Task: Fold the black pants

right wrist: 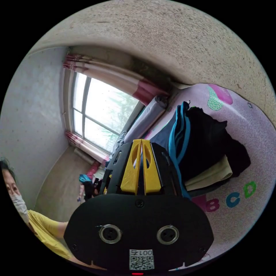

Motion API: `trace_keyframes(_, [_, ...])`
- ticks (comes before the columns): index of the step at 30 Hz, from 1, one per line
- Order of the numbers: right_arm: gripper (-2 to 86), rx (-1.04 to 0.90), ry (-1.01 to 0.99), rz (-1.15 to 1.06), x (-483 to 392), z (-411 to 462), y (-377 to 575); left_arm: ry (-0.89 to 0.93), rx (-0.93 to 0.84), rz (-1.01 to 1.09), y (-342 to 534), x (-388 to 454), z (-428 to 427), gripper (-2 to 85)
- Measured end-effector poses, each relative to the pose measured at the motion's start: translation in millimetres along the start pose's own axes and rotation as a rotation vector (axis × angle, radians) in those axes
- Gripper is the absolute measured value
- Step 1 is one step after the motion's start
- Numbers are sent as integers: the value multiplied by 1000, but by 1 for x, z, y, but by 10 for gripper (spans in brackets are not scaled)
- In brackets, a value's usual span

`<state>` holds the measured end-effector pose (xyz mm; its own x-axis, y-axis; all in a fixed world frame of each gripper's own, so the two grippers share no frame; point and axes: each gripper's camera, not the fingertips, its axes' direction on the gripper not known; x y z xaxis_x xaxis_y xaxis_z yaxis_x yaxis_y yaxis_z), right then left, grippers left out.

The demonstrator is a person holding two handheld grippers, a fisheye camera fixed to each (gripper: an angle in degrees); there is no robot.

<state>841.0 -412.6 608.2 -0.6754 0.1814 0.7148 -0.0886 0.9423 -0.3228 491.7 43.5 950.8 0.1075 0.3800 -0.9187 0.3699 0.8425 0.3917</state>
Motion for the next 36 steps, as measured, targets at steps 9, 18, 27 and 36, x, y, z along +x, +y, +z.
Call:
trace_keyframes(9, [2, -291, 236, 20, 133, 45, 54, -446, -228, 66, 15, 117, 128, -12])
trace_keyframes(18, [4, -258, 18, -261, 187, -66, 206, -135, -274, 57, 59, 251, 44, -16])
trace_keyframes(27, [4, -700, 86, -301, 298, -152, 496, -413, -419, -100, 244, 422, -164, -13])
trace_keyframes(36, [5, -841, -69, -667, 316, -95, 647, -633, -175, -259, 299, 652, -384, -13])
